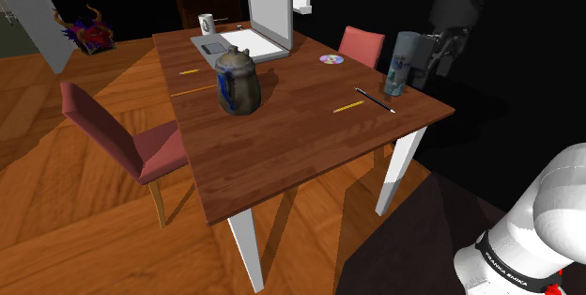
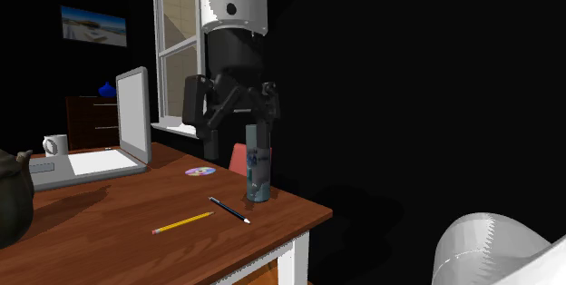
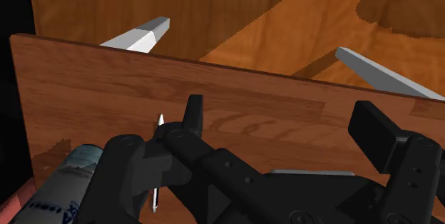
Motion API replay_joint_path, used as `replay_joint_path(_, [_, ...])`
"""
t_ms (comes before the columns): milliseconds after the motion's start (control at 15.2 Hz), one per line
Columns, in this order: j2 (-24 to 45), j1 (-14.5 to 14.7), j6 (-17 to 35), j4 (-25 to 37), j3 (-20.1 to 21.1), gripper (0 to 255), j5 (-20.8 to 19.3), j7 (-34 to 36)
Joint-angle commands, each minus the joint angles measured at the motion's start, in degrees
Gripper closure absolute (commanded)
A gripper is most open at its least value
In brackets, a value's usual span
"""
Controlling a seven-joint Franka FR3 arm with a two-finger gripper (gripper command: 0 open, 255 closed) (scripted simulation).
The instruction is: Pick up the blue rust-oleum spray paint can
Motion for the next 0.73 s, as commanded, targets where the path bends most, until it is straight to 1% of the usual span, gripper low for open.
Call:
replay_joint_path(0, [0.0,0.0,0.0,0.0,0.0,0,0.0,0.0])
replay_joint_path(330, [7.4,-1.7,1.2,5.9,-5.4,0,-3.4,-6.0])
replay_joint_path(660, [15.7,-2.8,1.9,13.3,-10.4,0,-5.4,-12.0])
